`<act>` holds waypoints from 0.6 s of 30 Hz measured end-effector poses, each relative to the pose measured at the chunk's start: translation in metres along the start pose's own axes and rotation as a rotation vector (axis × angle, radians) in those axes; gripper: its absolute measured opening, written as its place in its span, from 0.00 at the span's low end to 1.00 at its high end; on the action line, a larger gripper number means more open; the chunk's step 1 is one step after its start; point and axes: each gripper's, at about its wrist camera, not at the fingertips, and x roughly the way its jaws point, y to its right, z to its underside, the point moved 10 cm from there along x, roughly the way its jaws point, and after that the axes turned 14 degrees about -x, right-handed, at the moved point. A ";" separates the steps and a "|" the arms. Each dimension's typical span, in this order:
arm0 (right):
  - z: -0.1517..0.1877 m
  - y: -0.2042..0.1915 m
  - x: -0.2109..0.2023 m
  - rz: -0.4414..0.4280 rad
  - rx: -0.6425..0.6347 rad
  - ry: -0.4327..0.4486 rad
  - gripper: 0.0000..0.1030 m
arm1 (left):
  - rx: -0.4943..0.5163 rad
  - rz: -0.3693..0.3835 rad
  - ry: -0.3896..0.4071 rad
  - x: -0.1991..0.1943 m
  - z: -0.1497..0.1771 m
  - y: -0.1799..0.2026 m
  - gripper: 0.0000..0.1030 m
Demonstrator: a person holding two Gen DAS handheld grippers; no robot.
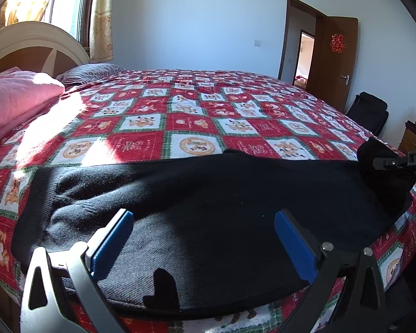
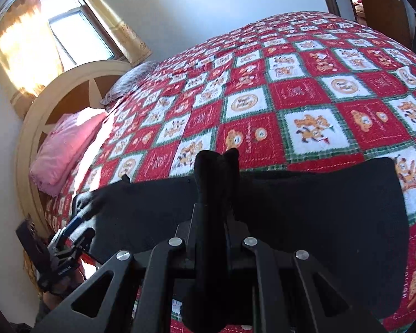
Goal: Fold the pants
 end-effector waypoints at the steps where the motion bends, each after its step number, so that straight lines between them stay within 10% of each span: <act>1: 0.003 -0.002 0.006 0.001 -0.010 -0.011 0.13 | 0.001 0.007 -0.003 0.000 0.001 0.002 1.00; 8: 0.013 -0.017 -0.004 -0.090 -0.058 -0.046 0.38 | 0.003 0.112 -0.044 -0.003 0.004 0.030 1.00; 18: 0.037 -0.004 -0.024 -0.007 -0.127 -0.075 0.38 | 0.045 0.185 -0.113 0.003 0.010 0.081 1.00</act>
